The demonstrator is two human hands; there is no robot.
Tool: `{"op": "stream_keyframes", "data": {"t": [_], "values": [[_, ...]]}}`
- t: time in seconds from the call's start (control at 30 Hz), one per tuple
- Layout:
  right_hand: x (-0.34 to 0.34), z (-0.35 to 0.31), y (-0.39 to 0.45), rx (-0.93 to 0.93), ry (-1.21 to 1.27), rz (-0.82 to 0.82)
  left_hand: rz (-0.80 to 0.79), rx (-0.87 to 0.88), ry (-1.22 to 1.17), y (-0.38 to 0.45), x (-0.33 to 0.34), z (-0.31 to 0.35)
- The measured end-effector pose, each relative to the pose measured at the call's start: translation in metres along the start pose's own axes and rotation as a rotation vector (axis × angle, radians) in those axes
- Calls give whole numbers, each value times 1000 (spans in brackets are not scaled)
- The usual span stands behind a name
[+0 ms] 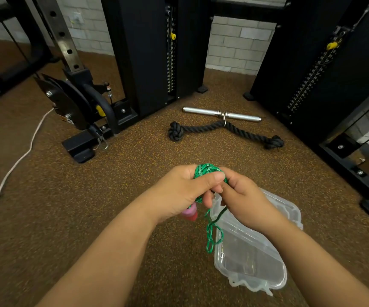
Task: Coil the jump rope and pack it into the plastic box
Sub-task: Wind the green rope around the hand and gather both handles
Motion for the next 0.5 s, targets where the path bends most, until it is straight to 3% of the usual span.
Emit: {"op": "stream_keyframes", "data": {"t": [0.17, 0.27, 0.5], "values": [[-12, 1, 0, -69, -304, 161, 51, 143, 157, 1, 6, 4], [-14, 9, -1, -57, -406, 196, 104, 139, 259, 2, -2, 2], [-5, 9, -1, 17, 22, 52, 154, 55, -194, 1, -3, 2]]}}
Point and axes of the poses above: each hand's wrist, its own y-axis towards the middle knuckle, its own x-axis out of the palm, z = x × y, the point moved 5 cm from there along y, towards the middle knuckle, and after that the axes turned 15 degrees about -y, right-handed, at the moved point
